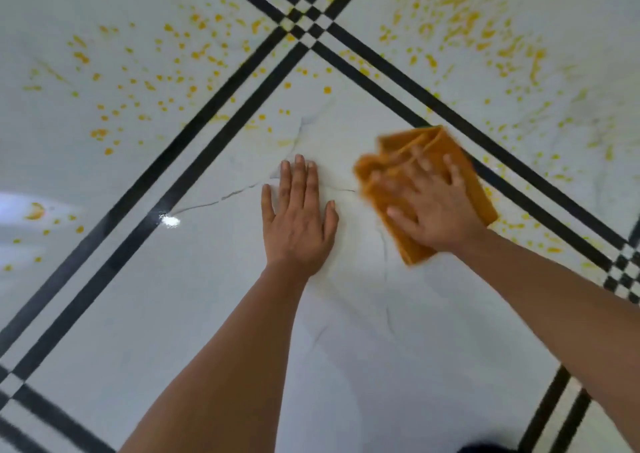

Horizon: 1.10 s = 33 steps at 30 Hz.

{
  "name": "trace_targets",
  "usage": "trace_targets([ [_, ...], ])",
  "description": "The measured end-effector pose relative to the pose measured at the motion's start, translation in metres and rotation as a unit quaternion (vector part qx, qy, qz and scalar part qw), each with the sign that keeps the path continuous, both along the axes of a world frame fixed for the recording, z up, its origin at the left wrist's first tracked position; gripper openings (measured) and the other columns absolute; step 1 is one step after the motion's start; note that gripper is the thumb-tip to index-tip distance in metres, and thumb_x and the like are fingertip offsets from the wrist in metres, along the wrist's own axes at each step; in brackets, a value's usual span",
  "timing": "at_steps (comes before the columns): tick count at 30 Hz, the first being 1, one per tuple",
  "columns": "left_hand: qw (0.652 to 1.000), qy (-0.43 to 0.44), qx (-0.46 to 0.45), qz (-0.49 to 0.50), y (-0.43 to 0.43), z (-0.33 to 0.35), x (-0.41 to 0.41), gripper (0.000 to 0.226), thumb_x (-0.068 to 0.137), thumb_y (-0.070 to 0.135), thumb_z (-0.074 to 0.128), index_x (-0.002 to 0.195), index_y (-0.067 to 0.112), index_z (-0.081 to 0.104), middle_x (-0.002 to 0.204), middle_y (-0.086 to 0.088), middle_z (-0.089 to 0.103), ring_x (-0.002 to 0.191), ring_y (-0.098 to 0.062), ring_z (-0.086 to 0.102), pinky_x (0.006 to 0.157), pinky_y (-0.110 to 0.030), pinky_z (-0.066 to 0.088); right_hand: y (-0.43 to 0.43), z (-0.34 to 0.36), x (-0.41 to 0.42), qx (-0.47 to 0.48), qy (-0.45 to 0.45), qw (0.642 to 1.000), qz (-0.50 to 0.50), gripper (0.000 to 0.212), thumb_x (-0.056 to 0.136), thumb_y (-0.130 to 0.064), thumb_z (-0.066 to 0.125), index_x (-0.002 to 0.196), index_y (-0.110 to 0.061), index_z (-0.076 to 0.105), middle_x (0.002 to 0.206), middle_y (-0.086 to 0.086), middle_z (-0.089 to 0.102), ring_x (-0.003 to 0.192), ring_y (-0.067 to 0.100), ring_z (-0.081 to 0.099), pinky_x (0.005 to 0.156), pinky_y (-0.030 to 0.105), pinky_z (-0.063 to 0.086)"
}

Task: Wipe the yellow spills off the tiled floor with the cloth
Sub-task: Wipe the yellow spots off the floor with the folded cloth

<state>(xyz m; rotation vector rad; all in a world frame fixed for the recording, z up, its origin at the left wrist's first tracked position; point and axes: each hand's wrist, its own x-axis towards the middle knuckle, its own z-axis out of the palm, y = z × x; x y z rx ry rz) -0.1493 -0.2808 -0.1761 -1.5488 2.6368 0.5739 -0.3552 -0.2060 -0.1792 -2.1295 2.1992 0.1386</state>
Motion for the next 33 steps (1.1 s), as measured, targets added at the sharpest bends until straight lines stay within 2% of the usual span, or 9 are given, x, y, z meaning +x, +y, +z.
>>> trace_targets([
  [2,1.000,0.002,-0.002,0.018,0.004,-0.004,-0.010,0.068,0.086,0.048,0.000,0.148,0.020,-0.006,0.157,0.002,-0.007,0.138,-0.008,-0.018,0.110,-0.037,-0.016,-0.015,0.000,0.002,-0.026,-0.009,0.973,-0.228,0.057,0.089,-0.055,0.022,0.144,-0.043,0.019,0.155,0.000,0.023,0.144,0.028,0.016,0.108,0.062,0.011],
  [4,0.999,0.007,-0.013,0.050,0.006,-0.006,-0.014,0.066,0.089,0.046,0.006,0.149,0.020,0.001,0.157,0.003,-0.001,0.139,-0.008,-0.013,0.111,-0.039,-0.012,-0.024,0.002,0.018,-0.020,-0.031,0.963,-0.268,0.057,0.089,-0.054,0.022,0.144,-0.041,0.021,0.156,0.003,0.021,0.144,0.030,0.015,0.108,0.063,0.009],
  [7,0.999,0.007,-0.015,0.052,0.009,-0.007,-0.015,0.064,0.091,0.044,0.013,0.149,0.019,0.004,0.157,0.004,0.001,0.142,-0.011,-0.007,0.112,-0.039,-0.010,0.014,-0.002,-0.002,0.004,-0.020,0.997,0.073,0.055,0.090,-0.054,0.029,0.143,-0.040,0.026,0.154,0.001,0.024,0.143,0.030,0.018,0.109,0.063,0.015],
  [9,0.998,0.003,-0.019,0.056,0.008,-0.006,-0.014,0.064,0.091,0.043,0.015,0.149,0.019,0.005,0.157,0.003,0.002,0.143,-0.012,-0.006,0.112,-0.039,-0.010,0.023,-0.002,-0.035,0.015,-0.021,0.991,0.131,0.054,0.090,-0.055,0.028,0.143,-0.042,0.024,0.154,-0.002,0.024,0.143,0.028,0.018,0.109,0.062,0.015],
  [13,0.998,-0.013,-0.010,0.060,0.008,-0.004,-0.017,0.064,0.090,0.043,0.015,0.149,0.019,0.005,0.157,0.004,0.002,0.142,-0.010,-0.007,0.113,-0.040,-0.008,-0.009,0.002,-0.004,-0.041,-0.038,0.964,-0.261,0.055,0.090,-0.052,0.030,0.143,-0.039,0.028,0.153,0.003,0.029,0.142,0.030,0.022,0.108,0.063,0.013],
  [18,0.997,-0.029,-0.018,0.070,0.008,-0.003,-0.018,0.064,0.089,0.043,0.018,0.149,0.019,0.011,0.155,0.006,0.003,0.142,-0.010,-0.002,0.113,-0.040,-0.005,0.026,-0.003,-0.025,-0.023,-0.056,0.995,0.083,0.053,0.089,-0.053,0.034,0.141,-0.042,0.031,0.152,-0.002,0.030,0.141,0.026,0.025,0.110,0.060,0.017],
  [23,0.997,-0.034,-0.017,0.066,0.008,-0.002,-0.020,0.066,0.088,0.044,0.018,0.149,0.019,0.012,0.156,0.005,0.007,0.143,-0.012,-0.001,0.113,-0.044,-0.002,0.014,0.000,-0.011,-0.040,-0.050,0.967,-0.248,0.054,0.090,-0.051,0.034,0.142,-0.037,0.033,0.152,0.005,0.030,0.141,0.030,0.024,0.109,0.060,0.012],
  [27,0.997,-0.028,-0.018,0.063,0.008,-0.006,-0.019,0.065,0.088,0.043,0.020,0.148,0.018,0.015,0.157,0.003,0.009,0.144,-0.014,0.001,0.113,-0.045,-0.001,0.031,0.006,-0.010,-0.023,-0.089,0.978,-0.186,0.056,0.091,-0.055,0.030,0.144,-0.035,0.030,0.152,0.007,0.029,0.141,0.031,0.024,0.110,0.059,0.017],
  [33,0.996,0.011,-0.054,0.070,0.028,0.010,-0.039,0.072,0.087,0.048,0.016,0.146,0.008,0.021,0.155,-0.009,0.017,0.144,-0.021,0.006,0.113,-0.047,0.003,0.118,0.034,-0.025,-0.060,-0.145,0.933,-0.323,0.060,0.094,-0.051,0.020,0.147,-0.023,0.025,0.151,0.007,0.033,0.143,0.027,0.020,0.113,0.052,0.014],
])
